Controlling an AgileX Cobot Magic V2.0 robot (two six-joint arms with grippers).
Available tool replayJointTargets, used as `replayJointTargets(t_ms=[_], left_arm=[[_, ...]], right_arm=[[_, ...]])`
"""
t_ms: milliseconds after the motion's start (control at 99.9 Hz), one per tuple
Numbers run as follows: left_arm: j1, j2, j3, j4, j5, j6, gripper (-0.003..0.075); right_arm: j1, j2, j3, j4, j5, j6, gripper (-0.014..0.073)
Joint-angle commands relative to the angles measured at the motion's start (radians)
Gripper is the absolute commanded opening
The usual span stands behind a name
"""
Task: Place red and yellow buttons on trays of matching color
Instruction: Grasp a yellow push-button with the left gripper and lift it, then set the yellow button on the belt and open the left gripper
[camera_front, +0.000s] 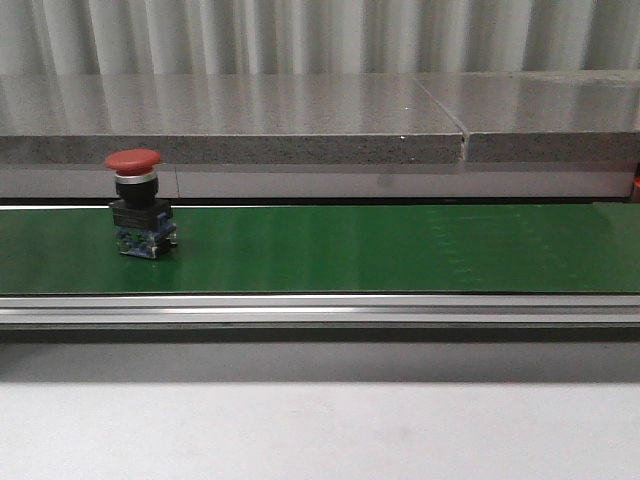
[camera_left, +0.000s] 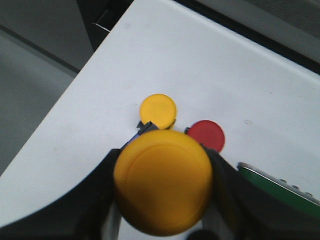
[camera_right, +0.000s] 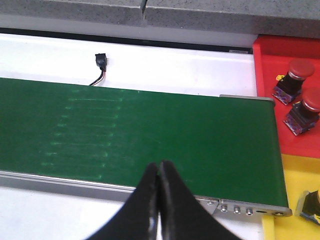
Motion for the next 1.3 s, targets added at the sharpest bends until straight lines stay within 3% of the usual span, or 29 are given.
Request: replayJointTargets(t_ms=[0,550,1141,1211,1291], left_arm=[[-0.047,-0.085,-0.008,-0.012,-0.022,0.001,-0.0020],[-0.280,-0.164,0.197,-0.034,-0.040,0.001,-0.0020],[-0.287,-0.089,0.237,-0.057,-0.055,0.001,-0.0017],[-0.287,-0.089,0.237,-0.057,-0.057,0.001,0.0014],[-0.287,-0.089,0.237,-0.057,-0.057,0.001,0.0123]], right_arm=[[0.000,-0.004,-0.026,0.005,-0.065,-0.008,-0.0067],[0.000,-0.004,-0.026,0.005,-0.065,-0.008,-0.0067],[0.000,-0.004,-0.026,0.005,-0.065,-0.008,-0.0067],[0.000,-0.004,-0.026,0.005,-0.065,-0.008,-0.0067],[0.000,-0.004,-0.026,0.005,-0.065,-0.008,-0.0067]])
